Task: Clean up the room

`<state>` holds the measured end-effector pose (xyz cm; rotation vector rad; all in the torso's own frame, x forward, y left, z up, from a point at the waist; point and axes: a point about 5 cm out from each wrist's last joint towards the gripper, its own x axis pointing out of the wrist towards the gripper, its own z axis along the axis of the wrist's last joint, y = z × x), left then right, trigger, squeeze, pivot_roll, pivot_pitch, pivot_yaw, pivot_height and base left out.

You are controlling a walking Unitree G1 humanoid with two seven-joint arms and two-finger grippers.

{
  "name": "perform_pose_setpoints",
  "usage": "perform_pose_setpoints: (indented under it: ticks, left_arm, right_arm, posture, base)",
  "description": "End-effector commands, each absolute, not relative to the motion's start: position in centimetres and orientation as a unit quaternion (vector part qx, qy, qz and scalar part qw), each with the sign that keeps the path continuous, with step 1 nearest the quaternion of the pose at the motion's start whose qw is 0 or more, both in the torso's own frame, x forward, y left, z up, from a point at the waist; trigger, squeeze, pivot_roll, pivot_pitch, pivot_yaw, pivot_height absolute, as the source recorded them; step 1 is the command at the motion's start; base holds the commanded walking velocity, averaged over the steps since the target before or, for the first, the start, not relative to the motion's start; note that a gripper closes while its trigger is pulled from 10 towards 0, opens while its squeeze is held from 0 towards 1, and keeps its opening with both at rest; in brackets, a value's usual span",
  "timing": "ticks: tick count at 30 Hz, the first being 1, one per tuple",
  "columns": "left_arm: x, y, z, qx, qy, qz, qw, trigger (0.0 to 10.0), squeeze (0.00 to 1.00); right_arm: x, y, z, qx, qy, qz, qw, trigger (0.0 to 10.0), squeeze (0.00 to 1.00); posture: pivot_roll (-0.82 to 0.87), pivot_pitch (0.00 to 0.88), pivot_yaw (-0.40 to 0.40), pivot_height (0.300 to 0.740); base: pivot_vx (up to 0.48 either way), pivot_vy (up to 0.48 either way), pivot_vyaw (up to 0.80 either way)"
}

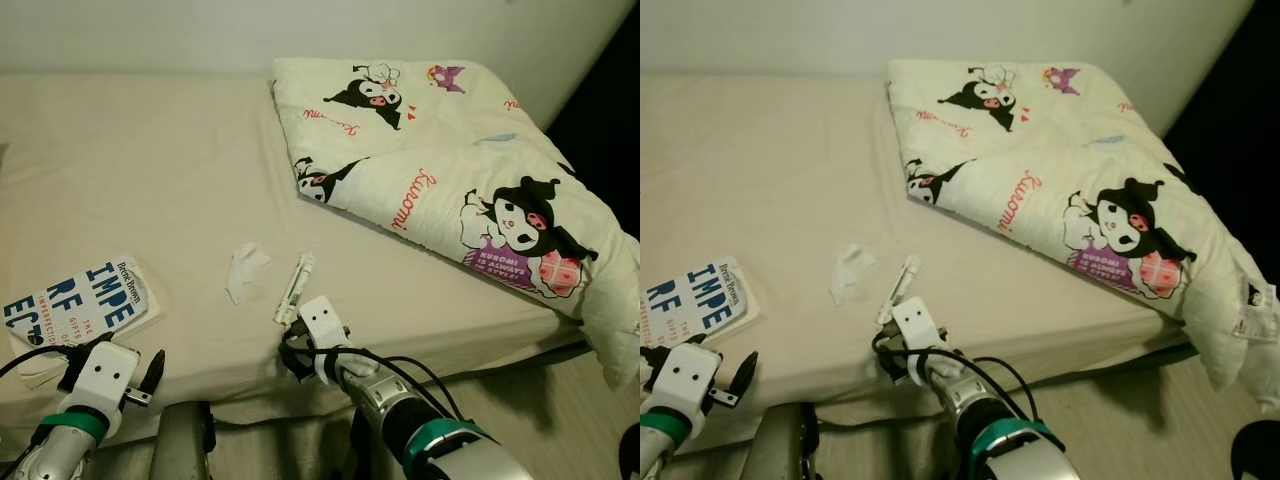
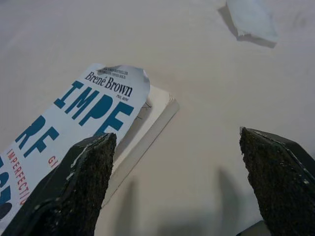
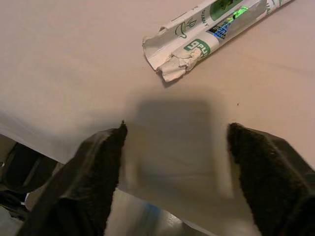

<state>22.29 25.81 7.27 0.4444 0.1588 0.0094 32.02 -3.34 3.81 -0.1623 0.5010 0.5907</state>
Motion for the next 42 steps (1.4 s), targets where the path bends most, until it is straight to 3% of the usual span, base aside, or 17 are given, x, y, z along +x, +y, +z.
perform_pose_setpoints:
  ticks: [1,28,35,37,42]
  left_arm:
    - [21.9,25.7,7.0,0.223,0.091,-0.003,0.971,10.0,0.00]
    - [22.6,25.3,7.1,0.214,0.089,-0.001,0.973,10.0,0.00]
    - [23.2,25.0,7.1,0.211,0.083,0.001,0.974,10.0,0.00]
    - [23.7,24.9,7.3,0.208,0.073,0.005,0.975,10.0,0.00]
    - [24.6,24.6,7.6,0.199,0.059,0.013,0.978,10.0,0.00]
  right_arm:
    - [30.8,2.2,5.2,-0.038,0.232,0.343,0.909,0.0,0.00]
    - [31.7,1.1,5.8,-0.014,0.217,0.312,0.925,0.0,0.00]
    - [33.2,-0.6,7.0,0.043,0.173,0.261,0.949,0.0,0.00]
    - [34.3,-1.9,8.9,0.114,0.106,0.242,0.958,0.0,0.00]
    - [34.9,-4.0,11.2,0.180,0.010,0.242,0.953,0.0,0.00]
  posture:
    - [0.23,0.149,-0.089,0.571]
    - [0.22,0.127,-0.086,0.571]
    - [0.21,0.105,-0.087,0.571]
    - [0.19,0.089,-0.085,0.571]
    - [0.18,0.074,-0.085,0.571]
  base:
    - [0.000,0.000,0.00]
    - [0.000,0.000,0.00]
    - [0.000,0.000,0.00]
    - [0.000,0.000,0.00]
    - [0.000,0.000,0.00]
